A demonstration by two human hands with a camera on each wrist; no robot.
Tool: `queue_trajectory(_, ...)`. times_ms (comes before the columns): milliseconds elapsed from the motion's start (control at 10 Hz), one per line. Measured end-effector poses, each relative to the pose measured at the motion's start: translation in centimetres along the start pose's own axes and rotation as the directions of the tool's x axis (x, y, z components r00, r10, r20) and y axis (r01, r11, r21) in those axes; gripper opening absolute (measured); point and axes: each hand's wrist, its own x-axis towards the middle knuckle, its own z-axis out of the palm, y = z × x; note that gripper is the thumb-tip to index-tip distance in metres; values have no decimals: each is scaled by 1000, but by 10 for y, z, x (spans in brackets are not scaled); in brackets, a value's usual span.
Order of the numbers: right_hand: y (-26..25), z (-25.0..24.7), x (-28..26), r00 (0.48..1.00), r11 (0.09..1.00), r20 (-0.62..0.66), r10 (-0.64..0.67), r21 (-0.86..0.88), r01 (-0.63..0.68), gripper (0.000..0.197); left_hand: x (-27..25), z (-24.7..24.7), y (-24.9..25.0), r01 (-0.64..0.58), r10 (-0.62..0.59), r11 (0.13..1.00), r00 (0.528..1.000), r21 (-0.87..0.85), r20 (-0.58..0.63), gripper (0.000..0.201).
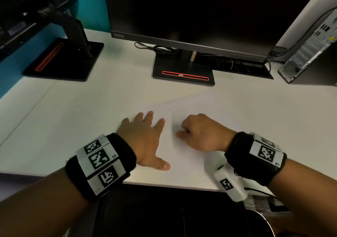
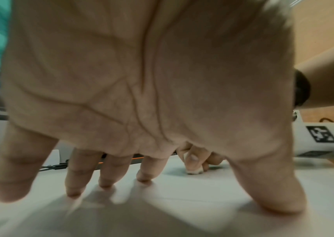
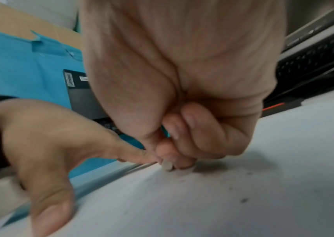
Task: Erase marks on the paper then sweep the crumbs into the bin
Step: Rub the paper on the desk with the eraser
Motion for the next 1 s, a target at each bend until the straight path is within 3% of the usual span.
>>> queue_trajectory(100,-14,10,-5,998,998,-2,-59,-7,59,41,0,1,-1,-1,1,1000,1000,-7,-4,129)
queue_trajectory(200,-32,19,-14,980,984,107,-169,76,161,40,1,2,-1,-11,11,1000,1000,-16,-26,130)
queue_trajectory(300,-21,9,-4,991,994,92,-95,53,91,44,1,1,-1,-5,5,1000,1000,-8,-7,129)
queue_trajectory(400,-10,5,3,1000,999,-7,-22,23,22,44,1,1,-1,-3,3,1000,1000,-6,-2,129)
queue_trajectory(600,-34,16,-8,982,983,89,-166,90,158,42,1,3,-2,-18,18,1000,1000,-8,-26,128)
queue_trajectory(800,-12,5,9,998,1000,-61,-24,5,24,45,1,2,-1,-2,2,1000,1000,1,-6,128)
queue_trajectory(900,-29,15,-2,991,990,39,-129,64,126,43,0,3,-2,-12,12,1000,1000,-6,-11,127)
queue_trajectory(1000,-23,10,2,992,993,71,-106,60,102,46,-1,2,-2,-14,14,1000,1000,-4,-10,127)
